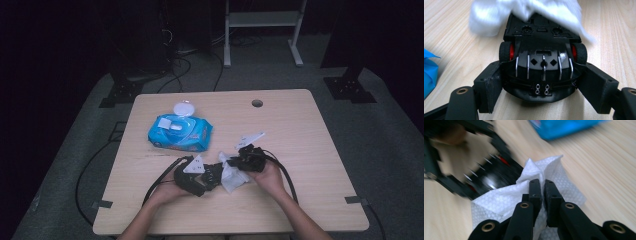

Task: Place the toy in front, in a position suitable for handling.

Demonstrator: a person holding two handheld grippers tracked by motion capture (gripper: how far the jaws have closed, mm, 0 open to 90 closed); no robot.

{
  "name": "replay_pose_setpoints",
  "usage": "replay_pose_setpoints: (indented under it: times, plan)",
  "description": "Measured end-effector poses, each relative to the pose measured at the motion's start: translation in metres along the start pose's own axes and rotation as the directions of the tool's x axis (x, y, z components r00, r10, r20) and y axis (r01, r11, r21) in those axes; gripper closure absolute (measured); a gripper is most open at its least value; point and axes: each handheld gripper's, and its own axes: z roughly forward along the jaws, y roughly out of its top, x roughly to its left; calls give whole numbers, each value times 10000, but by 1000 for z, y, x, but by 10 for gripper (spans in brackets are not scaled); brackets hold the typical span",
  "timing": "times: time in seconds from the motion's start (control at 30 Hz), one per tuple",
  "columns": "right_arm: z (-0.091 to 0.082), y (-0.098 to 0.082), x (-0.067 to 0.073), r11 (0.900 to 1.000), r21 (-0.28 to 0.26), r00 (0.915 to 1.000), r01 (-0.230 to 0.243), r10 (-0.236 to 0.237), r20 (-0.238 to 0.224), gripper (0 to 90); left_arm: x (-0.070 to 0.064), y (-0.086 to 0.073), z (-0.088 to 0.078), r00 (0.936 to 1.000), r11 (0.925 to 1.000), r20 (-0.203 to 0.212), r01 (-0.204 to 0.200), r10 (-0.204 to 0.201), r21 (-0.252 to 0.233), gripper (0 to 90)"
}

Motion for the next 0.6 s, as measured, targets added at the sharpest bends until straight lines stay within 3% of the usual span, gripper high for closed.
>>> replay_pose_setpoints:
  times: [0.07, 0.2, 0.4, 0.53, 0.6]
  plan:
    - [-10, -15, -13, 9988, -35, 9988, -493, 493, 40, 846, 1, 1, 0, 9999, 9999, 64, 97, -97, 31, 238]
    - [-14, -18, -11, 9992, 59, 9991, -389, 388, 170, 847, 1, 3, 2, 10000, 9999, 28, -24, 24, 171, 238]
    - [6, 5, 22, 9989, -228, 9979, 420, -431, -476, 847, -1, 5, 4, 10000, 9999, -35, -62, 63, 149, 238]
    - [19, 19, 33, 9983, -504, 9931, 291, -346, -1120, 844, -3, 5, 3, 9998, 9997, -82, -201, 202, 136, 239]
    - [23, 22, 35, 9981, -540, 9928, 297, -357, -1140, 844, -2, 5, 3, 9998, 9997, -63, -197, 198, 151, 239]
